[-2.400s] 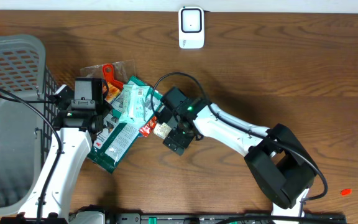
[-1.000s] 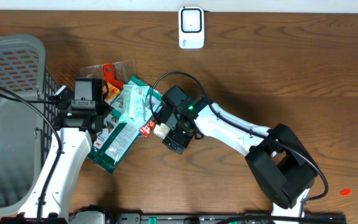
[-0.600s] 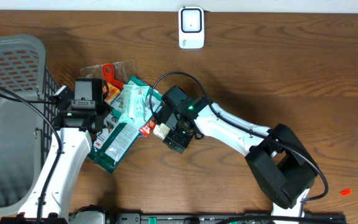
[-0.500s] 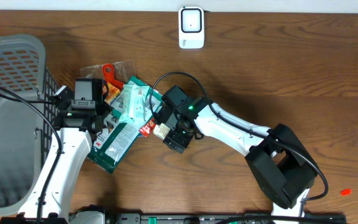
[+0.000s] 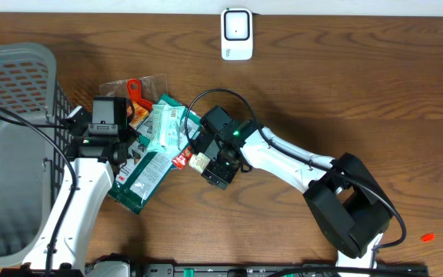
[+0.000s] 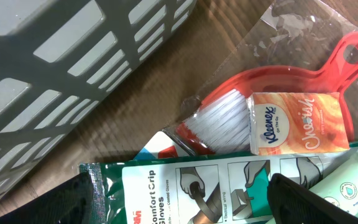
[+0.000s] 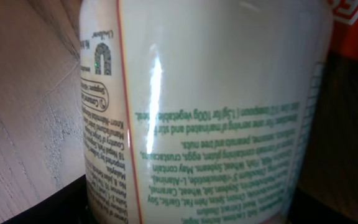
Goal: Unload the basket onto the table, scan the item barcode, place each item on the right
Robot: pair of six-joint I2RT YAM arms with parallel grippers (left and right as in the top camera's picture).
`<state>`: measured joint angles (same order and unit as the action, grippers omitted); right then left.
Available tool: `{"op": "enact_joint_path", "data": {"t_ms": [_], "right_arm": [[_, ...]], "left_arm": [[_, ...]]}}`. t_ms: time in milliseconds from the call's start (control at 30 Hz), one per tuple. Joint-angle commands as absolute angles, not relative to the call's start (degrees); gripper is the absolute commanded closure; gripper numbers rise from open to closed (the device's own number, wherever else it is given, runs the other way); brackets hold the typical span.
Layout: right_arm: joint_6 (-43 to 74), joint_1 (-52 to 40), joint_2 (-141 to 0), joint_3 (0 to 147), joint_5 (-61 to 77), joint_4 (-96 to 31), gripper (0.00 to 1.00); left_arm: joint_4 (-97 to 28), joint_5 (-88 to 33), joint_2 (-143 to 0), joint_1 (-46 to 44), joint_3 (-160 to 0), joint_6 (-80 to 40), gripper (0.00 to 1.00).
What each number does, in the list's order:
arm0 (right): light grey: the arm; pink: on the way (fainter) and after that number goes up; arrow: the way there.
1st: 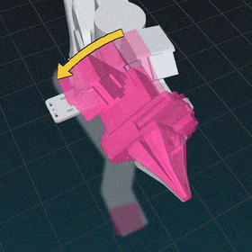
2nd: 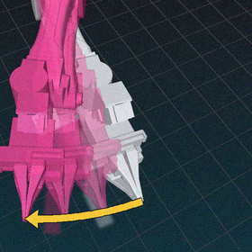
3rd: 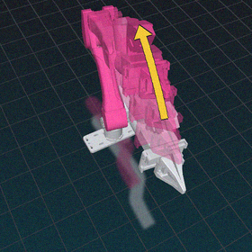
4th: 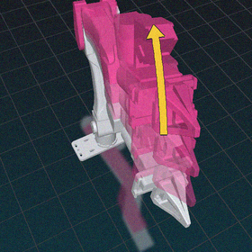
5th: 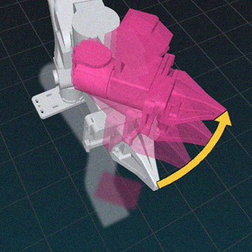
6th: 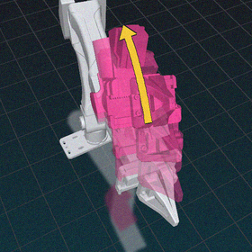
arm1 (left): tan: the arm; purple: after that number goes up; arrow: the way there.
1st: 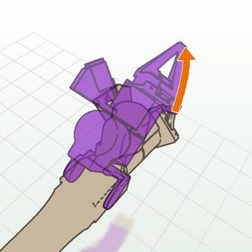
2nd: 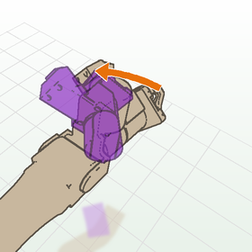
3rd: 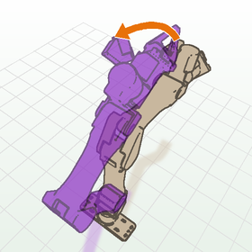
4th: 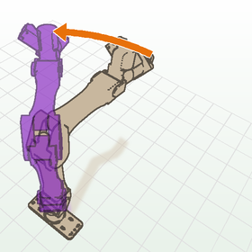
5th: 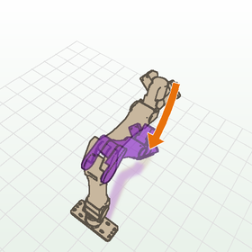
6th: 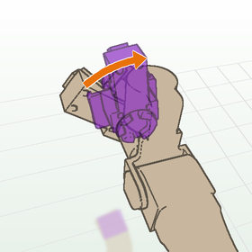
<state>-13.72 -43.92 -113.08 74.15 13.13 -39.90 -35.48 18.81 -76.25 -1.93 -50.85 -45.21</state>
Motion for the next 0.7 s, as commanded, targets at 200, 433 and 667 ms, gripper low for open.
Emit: {"op": "enact_joint_path", "data": {"t_ms": [200,433,667], "right_arm": [[-14.44,-43.55,-111.7,73.14,13.82,-39.62,0.34],[-14.44,-43.53,-111.68,73.01,13.82,-39.4,0.36],[-14.46,-43.51,-111.66,73.08,16.36,-39.44,0.37]], "left_arm": [[-35.73,20.21,-76.75,-1.56,-50.43,-46.37,0.11],[-35.75,20.21,-76.75,-1.56,-50.43,-46.37,0.11],[-35.73,20.21,-76.75,-1.56,-50.43,-46.37,0.11]]}}
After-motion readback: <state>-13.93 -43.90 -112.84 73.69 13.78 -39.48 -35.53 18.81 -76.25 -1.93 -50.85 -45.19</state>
